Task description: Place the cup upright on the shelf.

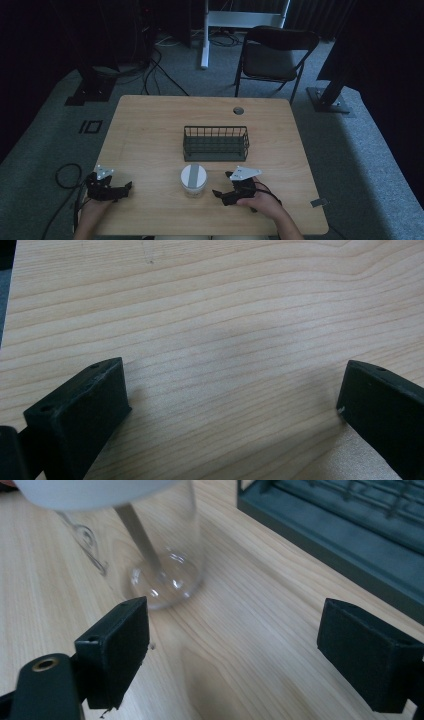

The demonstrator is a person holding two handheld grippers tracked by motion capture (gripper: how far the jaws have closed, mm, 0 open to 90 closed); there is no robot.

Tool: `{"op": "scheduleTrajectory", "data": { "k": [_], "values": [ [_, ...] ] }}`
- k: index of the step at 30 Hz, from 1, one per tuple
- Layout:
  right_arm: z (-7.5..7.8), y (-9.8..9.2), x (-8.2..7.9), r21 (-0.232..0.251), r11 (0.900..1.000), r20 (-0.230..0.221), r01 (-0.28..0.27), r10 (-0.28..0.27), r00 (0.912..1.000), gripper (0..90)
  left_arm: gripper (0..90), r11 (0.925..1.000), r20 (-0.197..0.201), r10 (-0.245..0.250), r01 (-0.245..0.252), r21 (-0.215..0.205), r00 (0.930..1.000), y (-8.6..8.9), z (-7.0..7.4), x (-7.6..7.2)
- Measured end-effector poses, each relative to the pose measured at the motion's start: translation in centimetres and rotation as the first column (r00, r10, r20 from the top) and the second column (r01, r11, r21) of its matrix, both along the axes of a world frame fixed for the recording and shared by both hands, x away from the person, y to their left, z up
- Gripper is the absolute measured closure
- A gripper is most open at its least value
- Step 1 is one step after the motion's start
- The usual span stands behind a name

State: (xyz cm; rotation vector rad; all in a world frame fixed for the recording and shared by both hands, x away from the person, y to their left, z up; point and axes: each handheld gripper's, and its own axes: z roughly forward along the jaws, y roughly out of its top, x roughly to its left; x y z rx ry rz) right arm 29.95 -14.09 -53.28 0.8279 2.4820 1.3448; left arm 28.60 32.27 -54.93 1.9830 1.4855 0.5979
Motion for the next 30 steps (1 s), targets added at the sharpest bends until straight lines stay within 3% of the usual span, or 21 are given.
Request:
{"op": "scheduleTrajectory", "data": {
  "k": [15, 30],
  "values": [
    [0.0, 3.5, -0.5, 0.034, 0.995, 0.020, -0.091, 0.091, 0.9957, 13.3, 0.2, 1.0000, 0.000, 0.000, 0.000, 0.000, 1.0000, 0.0, 0.0, 0.0],
    [0.1, 5.5, -0.2, 0.077, 0.988, 0.035, -0.132, 0.130, 0.9909, 13.3, 0.2, 1.0000, 0.000, -0.003, 0.003, 0.001, 1.0000, 0.0, 0.0, 0.0]
  ]
}}
